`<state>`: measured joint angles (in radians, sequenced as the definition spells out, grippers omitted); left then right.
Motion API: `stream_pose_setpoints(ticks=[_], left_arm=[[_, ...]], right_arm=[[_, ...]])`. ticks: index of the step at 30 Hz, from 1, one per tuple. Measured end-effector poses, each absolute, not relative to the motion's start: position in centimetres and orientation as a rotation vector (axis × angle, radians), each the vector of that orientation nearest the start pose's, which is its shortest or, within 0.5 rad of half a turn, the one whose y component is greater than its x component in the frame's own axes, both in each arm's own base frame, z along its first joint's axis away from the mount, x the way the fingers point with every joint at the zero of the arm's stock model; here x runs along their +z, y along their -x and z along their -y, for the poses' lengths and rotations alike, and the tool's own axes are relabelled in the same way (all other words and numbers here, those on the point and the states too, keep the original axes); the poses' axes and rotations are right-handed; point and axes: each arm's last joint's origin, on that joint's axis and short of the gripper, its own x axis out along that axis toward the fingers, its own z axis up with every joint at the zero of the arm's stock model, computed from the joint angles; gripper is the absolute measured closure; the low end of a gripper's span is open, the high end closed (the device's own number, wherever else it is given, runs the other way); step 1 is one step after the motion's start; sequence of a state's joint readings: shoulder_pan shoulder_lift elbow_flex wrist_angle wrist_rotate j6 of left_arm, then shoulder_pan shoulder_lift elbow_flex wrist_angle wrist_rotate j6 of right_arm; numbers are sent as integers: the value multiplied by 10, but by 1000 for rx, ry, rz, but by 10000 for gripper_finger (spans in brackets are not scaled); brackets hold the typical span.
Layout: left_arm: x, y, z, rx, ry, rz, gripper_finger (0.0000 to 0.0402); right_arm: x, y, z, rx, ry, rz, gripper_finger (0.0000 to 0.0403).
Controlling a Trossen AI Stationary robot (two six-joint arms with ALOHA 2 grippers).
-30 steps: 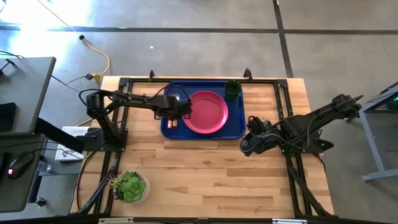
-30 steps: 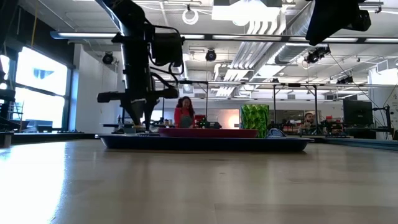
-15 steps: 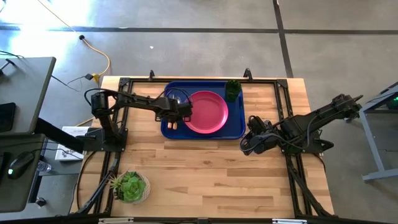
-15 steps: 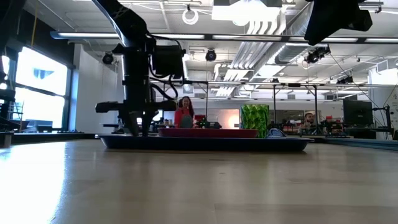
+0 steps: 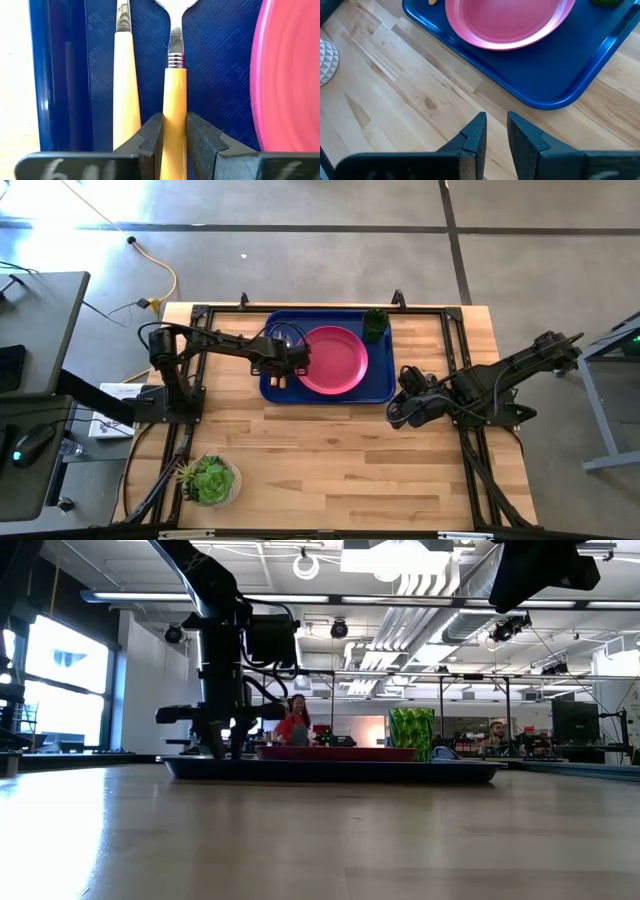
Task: Pick and place plate/cup/fork/spoon on tray
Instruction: Put the yellow spoon between the fork and plate on the blue serving tray
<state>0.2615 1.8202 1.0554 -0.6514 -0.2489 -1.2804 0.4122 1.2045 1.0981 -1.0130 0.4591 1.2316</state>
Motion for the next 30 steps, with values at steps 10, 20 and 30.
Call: stream_pose_setpoints(ticks=[10, 20, 30], left_arm=[[138, -306, -89, 1254, 1041, -955, 296], [140, -307, -88, 1217, 1068, -988, 294], [146, -312, -89, 1158, 1059, -1005, 305]], right_arm=[[299, -203, -75, -623, -646, -814, 336], [299, -203, -75, -614, -629, -819, 336], [299, -203, -75, -608, -622, -825, 336]])
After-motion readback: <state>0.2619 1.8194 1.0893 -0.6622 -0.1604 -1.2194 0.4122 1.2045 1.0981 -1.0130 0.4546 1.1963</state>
